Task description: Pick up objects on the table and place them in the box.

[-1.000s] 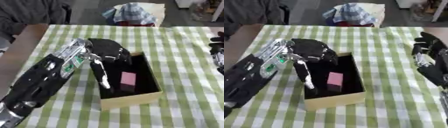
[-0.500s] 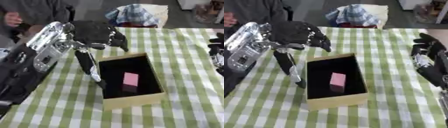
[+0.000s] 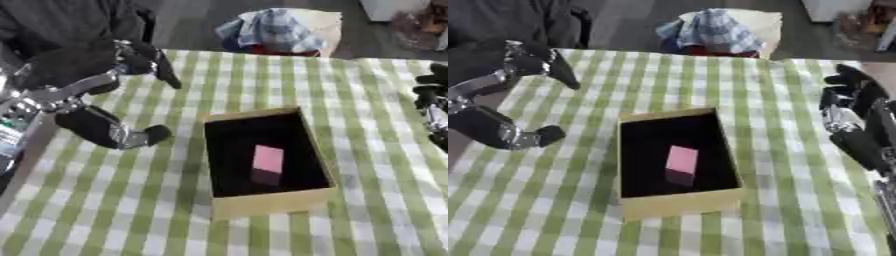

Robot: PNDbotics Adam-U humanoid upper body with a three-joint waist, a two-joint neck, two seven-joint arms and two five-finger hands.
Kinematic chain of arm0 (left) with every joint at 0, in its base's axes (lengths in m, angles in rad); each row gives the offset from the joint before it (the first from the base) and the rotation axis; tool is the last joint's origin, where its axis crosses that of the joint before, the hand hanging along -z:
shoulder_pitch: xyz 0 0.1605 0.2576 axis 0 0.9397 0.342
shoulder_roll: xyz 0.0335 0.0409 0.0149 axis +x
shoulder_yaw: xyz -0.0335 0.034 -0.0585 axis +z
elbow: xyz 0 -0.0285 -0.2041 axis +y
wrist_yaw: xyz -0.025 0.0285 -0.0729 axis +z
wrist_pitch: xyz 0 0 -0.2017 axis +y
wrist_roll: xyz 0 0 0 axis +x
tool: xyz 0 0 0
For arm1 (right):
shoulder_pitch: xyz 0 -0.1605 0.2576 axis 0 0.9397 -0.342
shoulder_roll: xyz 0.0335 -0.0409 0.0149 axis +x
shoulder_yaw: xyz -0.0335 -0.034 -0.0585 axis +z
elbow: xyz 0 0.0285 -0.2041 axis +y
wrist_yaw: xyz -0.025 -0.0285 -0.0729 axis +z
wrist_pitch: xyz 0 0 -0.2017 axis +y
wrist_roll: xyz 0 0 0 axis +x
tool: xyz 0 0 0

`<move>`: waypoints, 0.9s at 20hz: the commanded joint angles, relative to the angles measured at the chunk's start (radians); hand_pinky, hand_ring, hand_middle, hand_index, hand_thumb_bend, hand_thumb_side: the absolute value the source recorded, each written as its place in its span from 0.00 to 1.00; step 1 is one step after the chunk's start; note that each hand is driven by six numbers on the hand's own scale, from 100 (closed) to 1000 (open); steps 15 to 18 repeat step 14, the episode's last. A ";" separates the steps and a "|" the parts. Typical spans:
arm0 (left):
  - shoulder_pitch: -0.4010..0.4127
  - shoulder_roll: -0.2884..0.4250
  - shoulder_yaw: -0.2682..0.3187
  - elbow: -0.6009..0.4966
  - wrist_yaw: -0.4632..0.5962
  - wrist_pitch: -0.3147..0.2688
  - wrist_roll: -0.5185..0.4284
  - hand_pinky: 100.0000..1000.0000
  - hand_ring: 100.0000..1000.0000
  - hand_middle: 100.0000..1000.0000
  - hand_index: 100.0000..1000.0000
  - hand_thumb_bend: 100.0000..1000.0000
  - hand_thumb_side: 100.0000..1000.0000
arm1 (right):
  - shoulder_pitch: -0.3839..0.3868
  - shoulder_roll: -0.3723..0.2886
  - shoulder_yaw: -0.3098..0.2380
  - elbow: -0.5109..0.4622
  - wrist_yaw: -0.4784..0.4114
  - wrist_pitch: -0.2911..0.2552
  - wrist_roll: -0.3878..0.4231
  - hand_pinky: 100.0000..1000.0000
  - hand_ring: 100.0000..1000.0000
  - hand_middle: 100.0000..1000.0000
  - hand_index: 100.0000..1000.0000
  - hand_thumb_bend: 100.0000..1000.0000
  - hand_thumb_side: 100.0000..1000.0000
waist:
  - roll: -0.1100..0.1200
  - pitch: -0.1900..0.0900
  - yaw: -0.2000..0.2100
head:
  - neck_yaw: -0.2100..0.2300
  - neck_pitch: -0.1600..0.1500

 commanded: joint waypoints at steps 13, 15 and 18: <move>0.205 -0.187 0.154 0.054 0.256 0.136 0.262 0.72 0.43 0.38 0.70 0.00 0.76 | -0.009 -0.018 -0.015 -0.016 -0.007 -0.001 -0.009 0.68 0.75 0.73 0.91 0.00 0.52 | -0.010 -0.004 0.006 | -0.060 -0.006; 0.208 -0.194 0.153 0.058 0.262 0.137 0.270 0.71 0.43 0.37 0.70 0.00 0.77 | -0.009 -0.017 -0.015 -0.016 -0.008 -0.002 -0.009 0.68 0.75 0.73 0.91 0.00 0.52 | -0.010 -0.004 0.006 | -0.070 -0.003; 0.208 -0.194 0.153 0.058 0.262 0.137 0.270 0.71 0.43 0.37 0.70 0.00 0.77 | -0.009 -0.017 -0.015 -0.016 -0.008 -0.002 -0.009 0.68 0.75 0.73 0.91 0.00 0.52 | -0.010 -0.004 0.006 | -0.070 -0.003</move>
